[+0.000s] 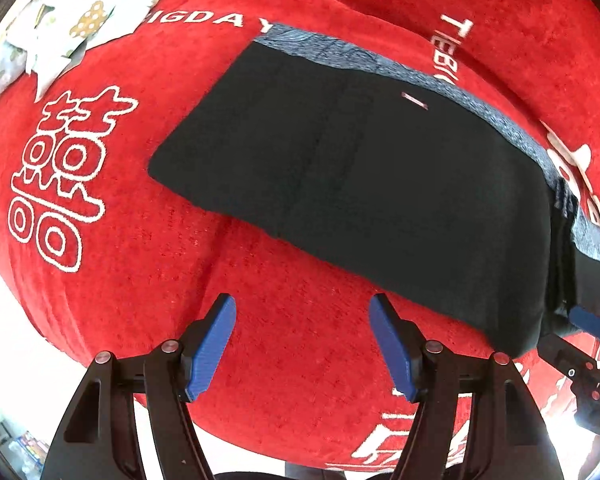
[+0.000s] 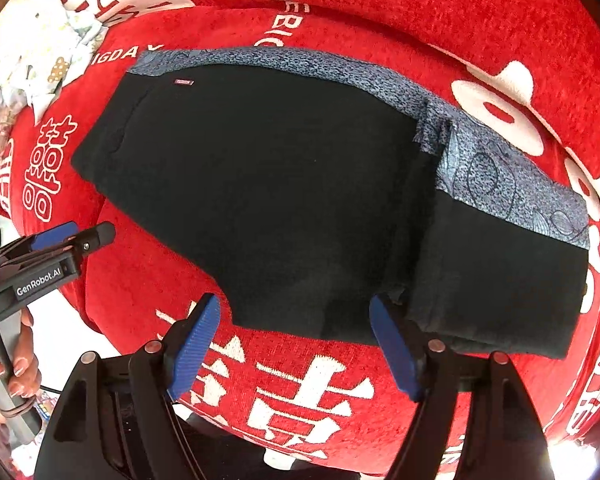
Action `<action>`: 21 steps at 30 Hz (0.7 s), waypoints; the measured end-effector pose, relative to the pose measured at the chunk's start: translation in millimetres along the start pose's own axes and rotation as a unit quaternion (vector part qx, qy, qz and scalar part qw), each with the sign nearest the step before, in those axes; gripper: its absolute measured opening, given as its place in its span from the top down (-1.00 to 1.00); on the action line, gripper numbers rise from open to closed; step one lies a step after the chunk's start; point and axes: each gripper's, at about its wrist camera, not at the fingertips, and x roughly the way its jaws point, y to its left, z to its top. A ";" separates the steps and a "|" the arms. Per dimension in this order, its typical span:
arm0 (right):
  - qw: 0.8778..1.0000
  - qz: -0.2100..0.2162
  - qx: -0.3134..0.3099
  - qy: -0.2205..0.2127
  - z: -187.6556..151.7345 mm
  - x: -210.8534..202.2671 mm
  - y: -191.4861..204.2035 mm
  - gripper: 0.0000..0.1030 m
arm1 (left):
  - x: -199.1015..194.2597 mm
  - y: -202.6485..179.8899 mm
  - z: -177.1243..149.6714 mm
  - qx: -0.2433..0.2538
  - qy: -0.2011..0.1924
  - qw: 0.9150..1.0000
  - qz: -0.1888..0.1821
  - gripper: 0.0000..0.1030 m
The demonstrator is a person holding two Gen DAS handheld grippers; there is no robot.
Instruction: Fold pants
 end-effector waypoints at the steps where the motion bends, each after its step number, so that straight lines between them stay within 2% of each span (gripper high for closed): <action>1: 1.000 -0.002 -0.003 0.000 1.3 0.1 1.3 -0.55 | 0.2 2.5 0.9 -0.002 0.000 1.000 -0.001 -0.37; 6: 1.000 -0.003 -0.003 0.004 7.3 6.3 4.9 -0.55 | 1.6 15.8 4.4 -0.012 0.002 1.000 -0.013 -0.37; 10: 1.000 0.013 0.005 0.011 10.1 14.9 6.2 -0.55 | -0.6 44.3 13.1 -0.050 -0.009 0.997 -0.061 -0.37; 13: 0.999 0.038 0.021 0.022 8.9 26.6 4.1 -0.55 | 2.7 69.9 19.3 -0.084 -0.011 0.988 -0.127 -0.37; 16: 0.998 0.044 0.037 0.029 5.3 38.8 0.0 -0.55 | 15.4 86.7 23.3 -0.104 -0.001 0.977 -0.187 -0.37; 21: 0.998 0.044 0.027 0.023 2.7 42.4 1.9 -0.56 | 30.3 80.7 29.9 -0.099 -0.004 0.960 -0.261 -0.37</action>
